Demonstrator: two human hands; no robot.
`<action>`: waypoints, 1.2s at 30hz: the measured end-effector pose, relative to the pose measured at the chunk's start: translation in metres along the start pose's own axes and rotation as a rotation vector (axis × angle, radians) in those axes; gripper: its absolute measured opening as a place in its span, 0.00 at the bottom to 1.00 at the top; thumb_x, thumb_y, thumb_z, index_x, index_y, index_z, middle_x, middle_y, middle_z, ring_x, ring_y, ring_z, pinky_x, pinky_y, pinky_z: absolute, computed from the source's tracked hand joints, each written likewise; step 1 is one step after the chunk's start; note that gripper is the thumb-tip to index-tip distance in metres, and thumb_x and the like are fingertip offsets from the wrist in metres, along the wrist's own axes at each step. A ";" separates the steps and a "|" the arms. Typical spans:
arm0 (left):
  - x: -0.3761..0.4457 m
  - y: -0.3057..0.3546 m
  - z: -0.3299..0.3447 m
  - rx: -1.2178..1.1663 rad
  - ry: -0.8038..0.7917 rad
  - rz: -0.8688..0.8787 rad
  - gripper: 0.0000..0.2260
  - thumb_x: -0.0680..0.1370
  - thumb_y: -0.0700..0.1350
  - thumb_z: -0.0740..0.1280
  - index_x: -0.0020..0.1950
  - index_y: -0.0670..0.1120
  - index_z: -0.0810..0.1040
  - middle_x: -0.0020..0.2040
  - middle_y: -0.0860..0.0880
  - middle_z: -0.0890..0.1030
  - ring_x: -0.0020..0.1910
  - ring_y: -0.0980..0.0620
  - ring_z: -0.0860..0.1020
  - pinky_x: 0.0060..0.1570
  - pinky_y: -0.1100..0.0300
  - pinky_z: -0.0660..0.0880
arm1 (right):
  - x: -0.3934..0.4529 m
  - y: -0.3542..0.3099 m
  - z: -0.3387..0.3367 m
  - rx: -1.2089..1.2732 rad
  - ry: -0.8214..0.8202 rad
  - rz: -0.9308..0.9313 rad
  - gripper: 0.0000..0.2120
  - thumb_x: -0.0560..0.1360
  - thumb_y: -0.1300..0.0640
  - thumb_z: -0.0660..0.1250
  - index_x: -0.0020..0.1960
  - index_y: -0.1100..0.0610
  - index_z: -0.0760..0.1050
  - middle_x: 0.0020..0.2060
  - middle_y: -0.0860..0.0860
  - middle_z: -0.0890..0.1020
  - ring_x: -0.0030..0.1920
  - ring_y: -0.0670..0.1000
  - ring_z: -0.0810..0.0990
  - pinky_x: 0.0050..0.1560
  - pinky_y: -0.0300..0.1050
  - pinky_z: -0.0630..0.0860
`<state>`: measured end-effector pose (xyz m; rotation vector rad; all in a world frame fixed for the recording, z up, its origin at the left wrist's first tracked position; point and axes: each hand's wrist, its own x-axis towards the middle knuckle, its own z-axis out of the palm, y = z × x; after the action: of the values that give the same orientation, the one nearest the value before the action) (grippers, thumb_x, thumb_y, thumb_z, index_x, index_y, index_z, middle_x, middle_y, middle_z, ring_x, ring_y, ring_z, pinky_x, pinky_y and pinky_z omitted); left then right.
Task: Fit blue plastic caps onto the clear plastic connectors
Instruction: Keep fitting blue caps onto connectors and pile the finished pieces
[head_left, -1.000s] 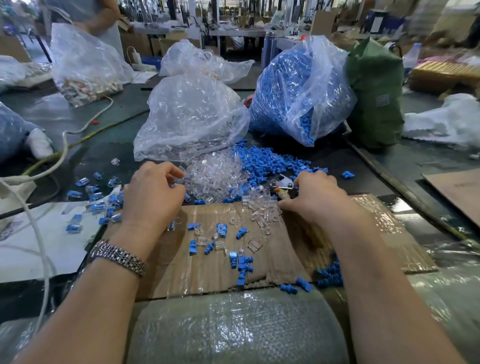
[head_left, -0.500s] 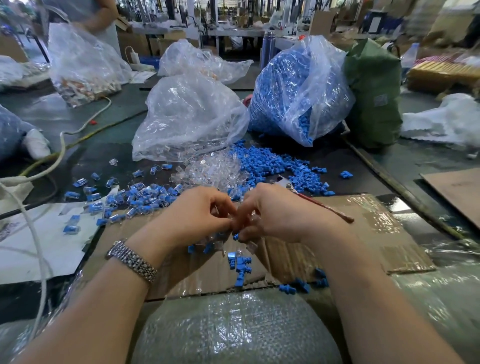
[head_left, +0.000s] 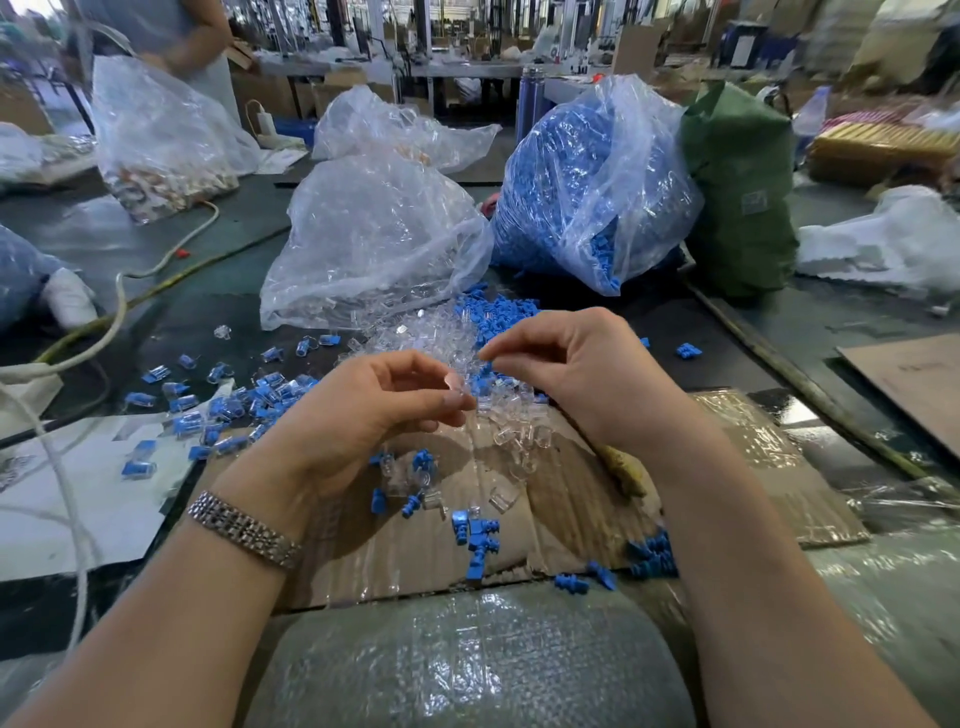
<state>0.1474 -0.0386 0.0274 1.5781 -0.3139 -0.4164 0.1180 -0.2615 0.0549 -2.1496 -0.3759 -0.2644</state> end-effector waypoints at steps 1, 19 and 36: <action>0.000 0.000 0.000 -0.034 -0.007 0.009 0.16 0.65 0.46 0.80 0.50 0.44 0.84 0.52 0.40 0.86 0.49 0.46 0.85 0.48 0.61 0.82 | 0.000 0.000 0.001 0.010 0.015 -0.021 0.05 0.75 0.60 0.75 0.49 0.54 0.87 0.39 0.43 0.85 0.38 0.36 0.80 0.44 0.27 0.72; -0.006 0.009 0.010 0.009 0.005 0.089 0.15 0.66 0.45 0.78 0.51 0.45 0.86 0.50 0.42 0.87 0.49 0.47 0.85 0.54 0.56 0.81 | -0.002 -0.006 0.008 -0.125 -0.039 -0.187 0.03 0.74 0.59 0.76 0.47 0.54 0.85 0.40 0.45 0.83 0.42 0.43 0.80 0.45 0.33 0.72; -0.004 0.006 0.008 -0.159 0.061 0.090 0.16 0.62 0.43 0.80 0.49 0.44 0.87 0.51 0.39 0.86 0.48 0.46 0.85 0.49 0.60 0.82 | 0.000 0.024 -0.017 -0.755 -0.181 0.638 0.23 0.73 0.40 0.73 0.36 0.56 0.68 0.39 0.55 0.74 0.44 0.58 0.73 0.35 0.46 0.65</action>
<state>0.1406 -0.0442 0.0333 1.4132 -0.2971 -0.3153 0.1254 -0.2888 0.0464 -2.9033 0.3898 0.1933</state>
